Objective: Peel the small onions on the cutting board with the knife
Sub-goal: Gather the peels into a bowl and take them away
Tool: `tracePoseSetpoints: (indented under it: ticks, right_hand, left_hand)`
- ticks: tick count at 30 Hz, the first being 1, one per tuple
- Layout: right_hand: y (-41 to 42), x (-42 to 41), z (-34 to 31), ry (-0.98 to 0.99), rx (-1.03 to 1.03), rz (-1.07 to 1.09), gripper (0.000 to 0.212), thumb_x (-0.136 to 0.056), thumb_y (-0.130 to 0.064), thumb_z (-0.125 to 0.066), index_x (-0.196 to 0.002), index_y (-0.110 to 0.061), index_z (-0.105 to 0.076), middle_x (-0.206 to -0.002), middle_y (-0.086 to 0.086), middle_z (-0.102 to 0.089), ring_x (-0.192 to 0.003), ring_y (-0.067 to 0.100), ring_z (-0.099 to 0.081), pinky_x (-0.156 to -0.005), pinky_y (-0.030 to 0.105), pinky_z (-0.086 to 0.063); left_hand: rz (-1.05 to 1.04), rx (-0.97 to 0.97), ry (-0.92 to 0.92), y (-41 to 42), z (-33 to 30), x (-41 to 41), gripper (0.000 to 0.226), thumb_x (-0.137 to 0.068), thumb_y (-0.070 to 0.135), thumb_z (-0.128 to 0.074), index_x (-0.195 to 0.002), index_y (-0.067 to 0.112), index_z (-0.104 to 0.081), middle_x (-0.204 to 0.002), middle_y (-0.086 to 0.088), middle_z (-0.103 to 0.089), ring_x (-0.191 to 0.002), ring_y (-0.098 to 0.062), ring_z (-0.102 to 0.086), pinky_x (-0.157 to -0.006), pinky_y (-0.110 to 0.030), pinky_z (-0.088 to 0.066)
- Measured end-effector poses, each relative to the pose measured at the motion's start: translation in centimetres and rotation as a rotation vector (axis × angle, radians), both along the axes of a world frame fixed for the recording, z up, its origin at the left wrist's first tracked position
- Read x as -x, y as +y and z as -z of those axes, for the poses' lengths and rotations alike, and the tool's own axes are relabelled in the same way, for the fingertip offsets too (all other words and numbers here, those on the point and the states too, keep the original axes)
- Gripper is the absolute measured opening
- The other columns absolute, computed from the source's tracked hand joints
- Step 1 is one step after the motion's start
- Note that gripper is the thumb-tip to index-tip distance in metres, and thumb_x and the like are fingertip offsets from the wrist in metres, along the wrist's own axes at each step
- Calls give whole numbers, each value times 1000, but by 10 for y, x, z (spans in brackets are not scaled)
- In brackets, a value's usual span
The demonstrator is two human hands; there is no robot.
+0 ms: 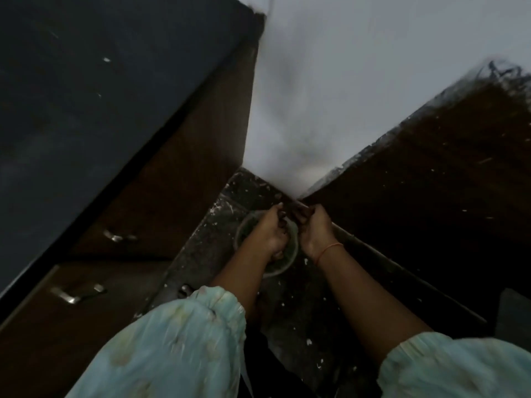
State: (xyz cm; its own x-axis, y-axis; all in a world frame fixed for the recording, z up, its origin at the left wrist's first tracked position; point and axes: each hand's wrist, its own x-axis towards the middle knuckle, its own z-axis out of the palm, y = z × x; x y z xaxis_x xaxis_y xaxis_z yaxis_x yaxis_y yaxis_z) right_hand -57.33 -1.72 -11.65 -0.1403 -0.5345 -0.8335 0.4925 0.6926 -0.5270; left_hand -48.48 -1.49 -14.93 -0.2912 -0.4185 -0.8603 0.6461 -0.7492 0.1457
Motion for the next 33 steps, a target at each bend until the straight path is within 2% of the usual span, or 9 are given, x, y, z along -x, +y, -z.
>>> tracePoseSetpoints:
  ticks: [3,5,9,13,18,22,28,30,33]
  right_hand:
    - [2,9,31,65,-30,-4,55,-100,-38,-25,-95,-5,-69,-84,15,-73,-82,28,-67,-70,33,-55]
    - [2,12,55,199,-40,-91,57,-93,-44,-33,-106,-4,-70,-102,19,-72,-97,35,-66,-92,46,-53]
    - [3,18,69,719,15,-570,35,-99,-22,-47,-114,2,-68,-121,25,-64,-116,38,-58,-102,35,-40]
    - [3,21,71,930,64,-597,18,-80,-13,-72,-96,-6,-77,-96,17,-74,-98,32,-68,-90,38,-52]
    - [-4,16,70,795,94,-616,24,-90,-3,-52,-100,6,-72,-107,24,-70,-105,36,-64,-89,33,-48]
    - [-5,8,64,627,41,-591,41,-104,-20,-33,-119,4,-63,-124,15,-61,-117,28,-55,-99,31,-41]
    - [-1,7,70,828,139,-641,16,-86,-16,-69,-89,-1,-74,-84,13,-72,-80,23,-65,-72,28,-47]
    - [-1,8,72,849,157,-509,6,-78,0,-66,-82,-1,-70,-78,10,-66,-76,21,-60,-70,26,-44]
    - [-4,9,72,788,132,-539,19,-82,4,-53,-88,4,-71,-92,20,-70,-90,30,-65,-75,27,-44]
  left_hand:
    - [21,-40,-107,4,14,8,43,-100,33,-48,-110,-1,-72,-108,-19,-73,-109,-32,-66,-101,-40,-51]
    - [48,-71,-158,3,41,14,48,-94,34,-52,-128,2,-65,-128,-18,-66,-125,-34,-59,-108,-45,-46]
    - [106,-105,-194,3,42,16,43,-97,34,-44,-106,3,-73,-110,-15,-73,-108,-32,-67,-98,-42,-52]
    - [123,-91,-221,-3,40,16,45,-101,24,-33,-85,3,-69,-82,-17,-72,-80,-30,-67,-65,-34,-59]
    - [159,-74,-278,-6,43,17,40,-102,24,-36,-92,4,-70,-91,-17,-72,-83,-31,-69,-70,-36,-58]
    - [172,-27,-254,-4,40,18,38,-104,26,-38,-98,5,-69,-86,-14,-73,-83,-29,-66,-72,-33,-55]
    - [157,11,-254,-6,31,20,48,-108,37,-33,-124,3,-64,-103,-9,-69,-75,-18,-63,-58,-27,-51]
    - [155,27,-232,-8,34,19,49,-108,37,-32,-114,3,-67,-105,-13,-71,-67,-21,-64,-57,-27,-51]
    - [178,1,-230,-7,37,19,44,-108,35,-32,-92,9,-65,-71,-9,-74,-63,-20,-65,-55,-24,-50]
